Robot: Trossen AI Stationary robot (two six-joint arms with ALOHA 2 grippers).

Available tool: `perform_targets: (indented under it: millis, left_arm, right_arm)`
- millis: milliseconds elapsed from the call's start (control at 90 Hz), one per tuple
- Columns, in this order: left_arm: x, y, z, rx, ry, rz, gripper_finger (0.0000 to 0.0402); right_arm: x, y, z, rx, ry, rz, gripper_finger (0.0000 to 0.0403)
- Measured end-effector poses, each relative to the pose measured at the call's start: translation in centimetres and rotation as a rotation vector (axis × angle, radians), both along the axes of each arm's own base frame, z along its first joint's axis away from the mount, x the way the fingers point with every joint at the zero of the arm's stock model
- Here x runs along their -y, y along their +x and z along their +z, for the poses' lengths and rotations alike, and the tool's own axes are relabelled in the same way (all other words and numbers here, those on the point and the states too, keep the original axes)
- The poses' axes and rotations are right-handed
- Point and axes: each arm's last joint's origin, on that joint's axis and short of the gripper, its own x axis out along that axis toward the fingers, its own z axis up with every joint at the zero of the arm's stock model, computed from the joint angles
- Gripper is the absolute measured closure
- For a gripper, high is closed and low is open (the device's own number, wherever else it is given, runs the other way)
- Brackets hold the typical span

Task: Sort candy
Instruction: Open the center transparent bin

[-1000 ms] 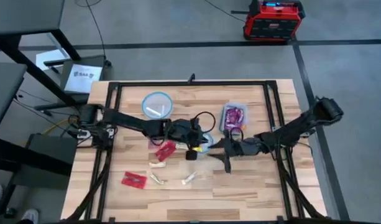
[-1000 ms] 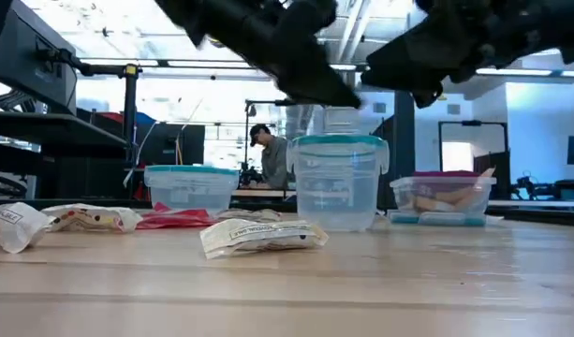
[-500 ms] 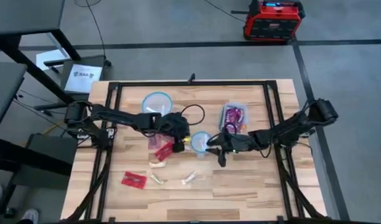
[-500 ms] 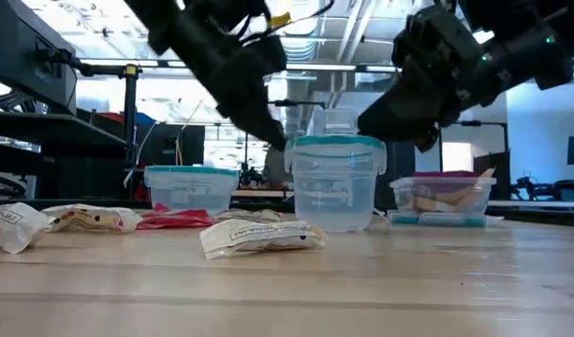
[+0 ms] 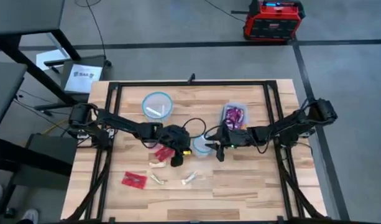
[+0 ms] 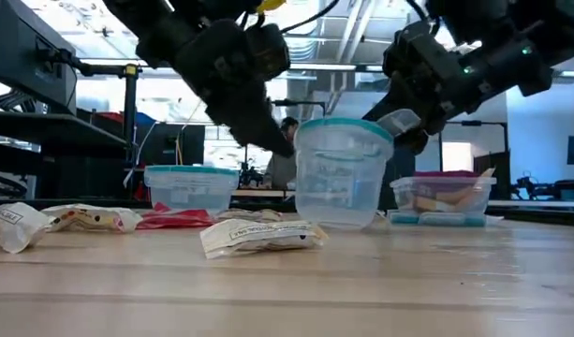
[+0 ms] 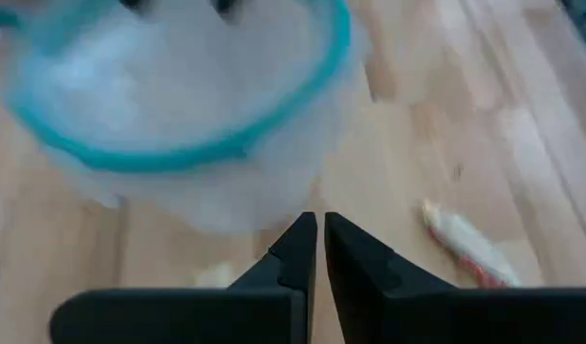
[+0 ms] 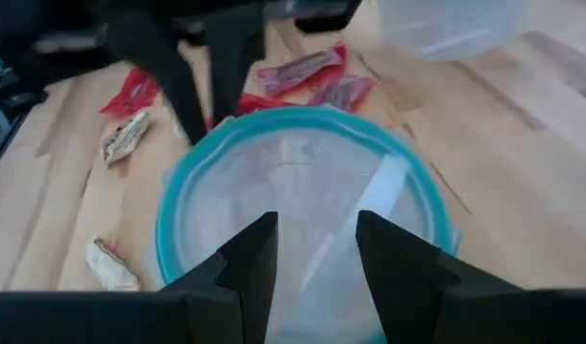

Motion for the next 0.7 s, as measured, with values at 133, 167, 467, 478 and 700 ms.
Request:
perform_targets:
  millis: [133,167,467,478,700]
  left_arm:
    - [0.5,-0.1,0.2,-0.009,0.001,-0.016,0.0389]
    - [0.6,-0.3,0.4,-0.019,0.002,-0.018,0.0389]
    - [-0.2,-1.0,5.0,-0.011,0.174,0.06,0.0389]
    - [-0.3,-1.0,5.0,-0.009,0.184,0.064,0.0389]
    - [-1.8,0.1,3.3,-0.02,0.192,0.106,0.0389]
  right_arm:
    - [0.1,0.5,1.3,0.037,-0.063,0.029,0.0269]
    - [0.0,0.6,1.7,0.052,-0.079,0.046,0.0269]
    - [-2.5,-0.9,3.5,-0.012,-0.021,0.138,0.0269]
    - [-2.6,-0.9,3.4,-0.015,-0.017,0.14,0.0269]
    - [-3.0,-0.1,1.1,-0.085,-0.003,0.102,0.0269]
